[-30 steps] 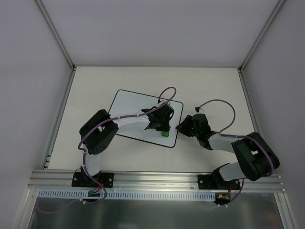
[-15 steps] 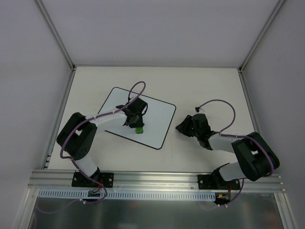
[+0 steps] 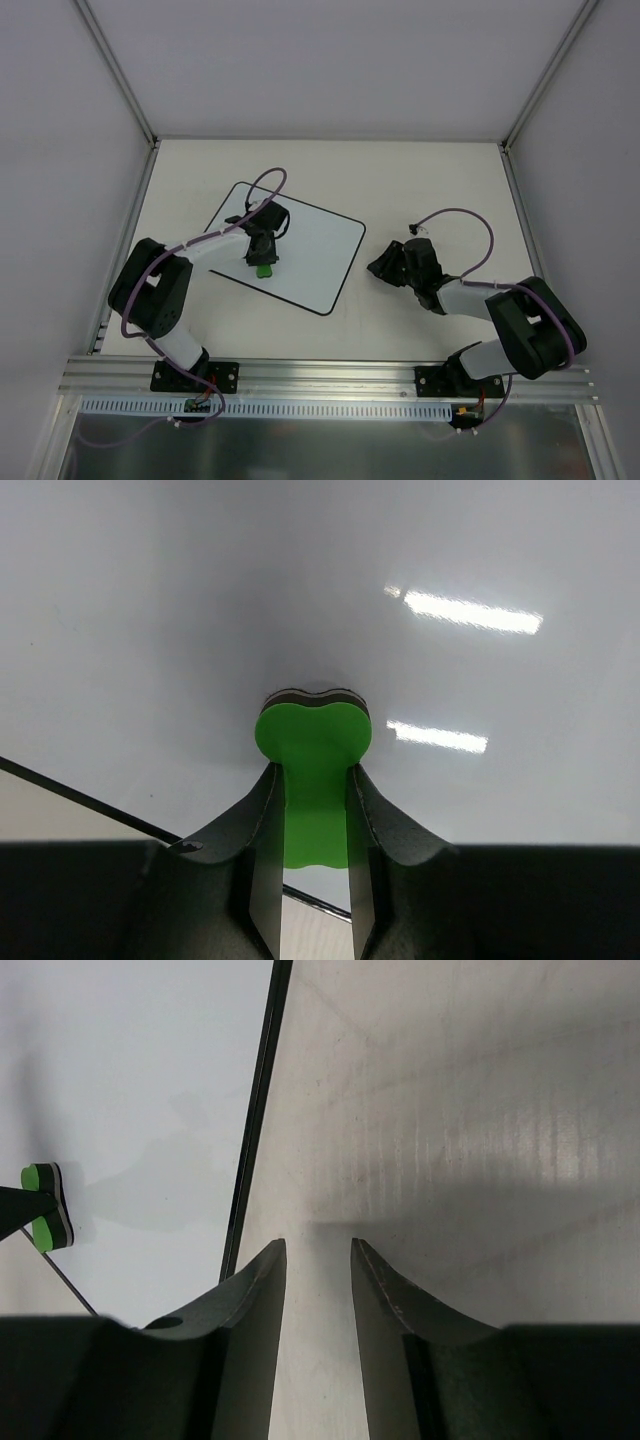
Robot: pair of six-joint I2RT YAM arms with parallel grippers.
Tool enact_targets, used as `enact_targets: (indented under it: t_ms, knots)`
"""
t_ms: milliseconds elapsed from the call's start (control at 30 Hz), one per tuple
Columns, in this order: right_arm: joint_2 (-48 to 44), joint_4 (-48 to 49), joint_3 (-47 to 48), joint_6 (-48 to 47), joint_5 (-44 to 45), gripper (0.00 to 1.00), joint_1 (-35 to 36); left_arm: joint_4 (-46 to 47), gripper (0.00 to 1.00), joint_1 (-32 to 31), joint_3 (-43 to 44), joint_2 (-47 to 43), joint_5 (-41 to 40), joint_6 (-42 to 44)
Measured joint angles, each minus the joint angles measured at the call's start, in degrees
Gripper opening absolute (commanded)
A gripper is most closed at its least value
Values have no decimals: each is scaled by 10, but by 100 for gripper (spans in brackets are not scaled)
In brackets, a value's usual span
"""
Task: Erase the whiteboard
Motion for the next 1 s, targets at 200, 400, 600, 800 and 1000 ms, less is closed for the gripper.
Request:
enact_targets:
  t_ms: [200, 400, 600, 800, 1000]
  knots:
    - [4, 9, 3, 2, -2, 39, 19, -2, 0, 7, 2, 5, -7, 8]
    - [23, 22, 15, 12, -6, 47, 42, -6, 0, -19, 22, 28, -7, 4]
    - [47, 47, 27, 28, -5, 54, 55, 12, 0, -121, 87, 85, 8, -17]
    - [70, 81, 30, 38, -2, 54, 55, 24, 0, -186, 142, 127, 62, -41]
    - [87, 115, 26, 50, -2, 54, 57, 23, 0, -208, 157, 132, 111, -55]
